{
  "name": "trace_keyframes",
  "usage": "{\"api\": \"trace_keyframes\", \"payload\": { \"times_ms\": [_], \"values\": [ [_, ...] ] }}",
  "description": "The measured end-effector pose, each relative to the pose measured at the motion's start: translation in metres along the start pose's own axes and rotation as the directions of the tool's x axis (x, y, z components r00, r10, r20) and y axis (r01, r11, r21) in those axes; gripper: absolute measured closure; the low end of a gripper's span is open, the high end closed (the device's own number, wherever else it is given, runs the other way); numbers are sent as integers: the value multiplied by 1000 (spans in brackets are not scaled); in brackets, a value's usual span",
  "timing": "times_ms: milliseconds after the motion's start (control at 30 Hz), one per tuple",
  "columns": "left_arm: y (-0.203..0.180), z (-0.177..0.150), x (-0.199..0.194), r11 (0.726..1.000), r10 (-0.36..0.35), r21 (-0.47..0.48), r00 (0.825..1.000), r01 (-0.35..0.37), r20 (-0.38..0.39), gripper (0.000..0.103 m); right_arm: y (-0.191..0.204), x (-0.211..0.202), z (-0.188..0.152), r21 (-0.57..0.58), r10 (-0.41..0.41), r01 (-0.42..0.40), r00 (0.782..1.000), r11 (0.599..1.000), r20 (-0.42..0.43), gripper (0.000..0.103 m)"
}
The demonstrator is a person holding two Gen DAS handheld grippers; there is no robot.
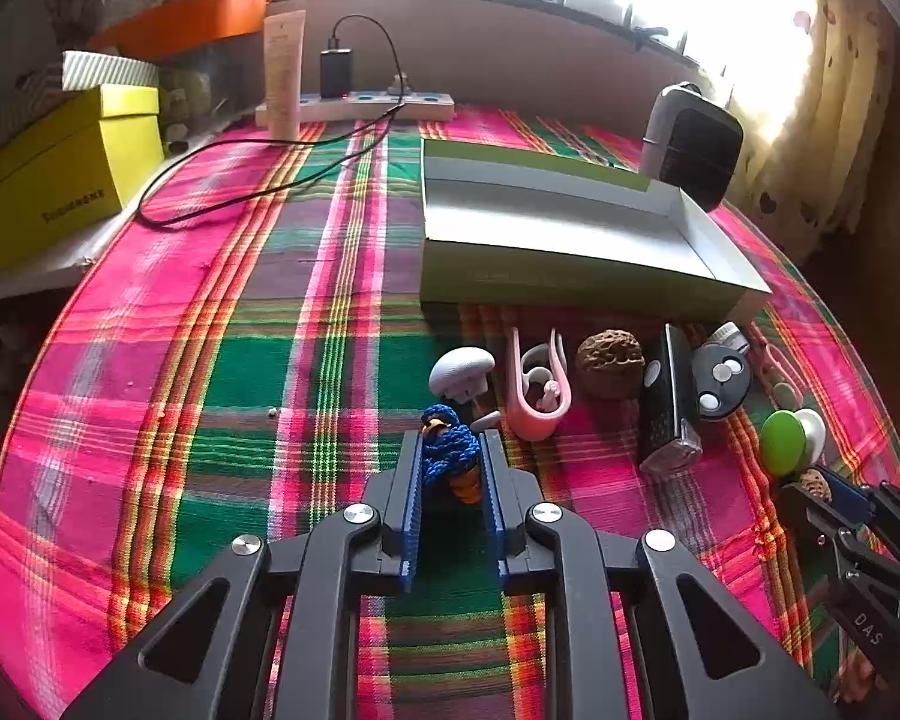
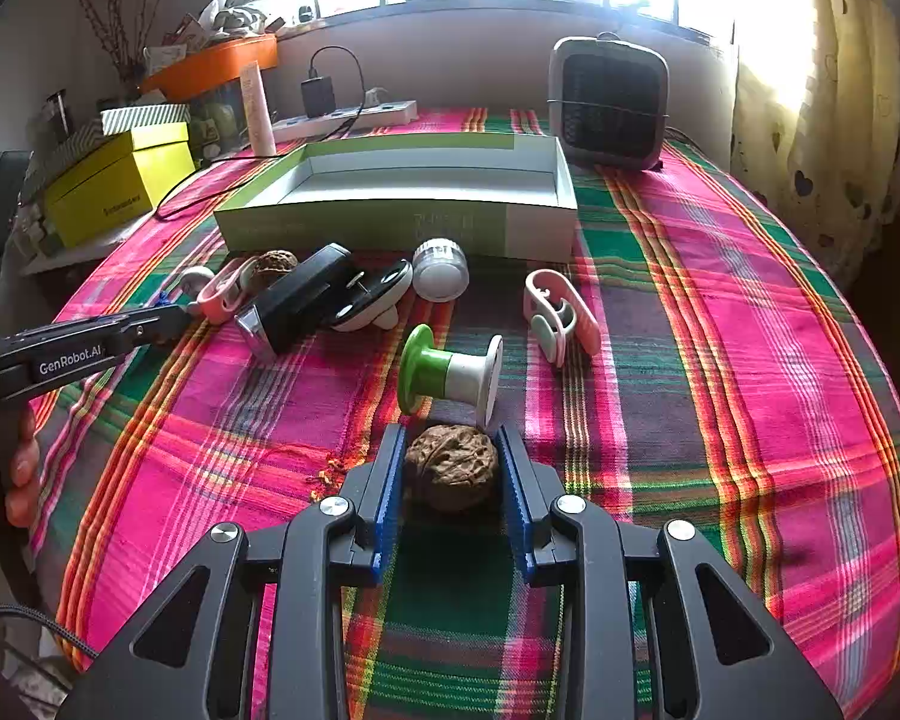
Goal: Organize objects
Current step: 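Close the right gripper on the walnut while the left gripper grasps the blue knitted toy, then lift and carry the walnut and knitted toy over the white tray with both grippers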
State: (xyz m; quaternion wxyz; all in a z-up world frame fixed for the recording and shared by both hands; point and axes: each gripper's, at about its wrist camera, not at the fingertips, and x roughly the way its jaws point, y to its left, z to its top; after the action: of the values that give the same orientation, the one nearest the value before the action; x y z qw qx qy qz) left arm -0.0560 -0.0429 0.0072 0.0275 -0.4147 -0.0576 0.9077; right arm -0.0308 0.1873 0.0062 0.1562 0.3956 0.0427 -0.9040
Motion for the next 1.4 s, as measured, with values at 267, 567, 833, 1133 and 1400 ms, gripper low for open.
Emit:
{"api": "trace_keyframes", "payload": {
  "times_ms": [267,567,833,1133,1400],
  "values": [
    [-4,1,-5,1000,-30,6,999,30,15,87,1,-1,0,9,26,-26,1000,1000,3,72],
    [-14,8,-16,998,-55,36,997,53,47,87,0,-9,7,2,51,-51,998,999,23,72],
    [-19,20,-25,997,-73,46,995,70,70,87,-1,-21,22,2,95,-96,994,995,53,72],
    [-23,38,-24,994,-90,65,992,84,87,87,-1,-23,51,-38,92,-88,992,995,91,72],
    [-30,63,-10,992,-101,87,992,94,81,87,1,-7,87,-66,116,-110,988,992,102,72]
  ]
}}
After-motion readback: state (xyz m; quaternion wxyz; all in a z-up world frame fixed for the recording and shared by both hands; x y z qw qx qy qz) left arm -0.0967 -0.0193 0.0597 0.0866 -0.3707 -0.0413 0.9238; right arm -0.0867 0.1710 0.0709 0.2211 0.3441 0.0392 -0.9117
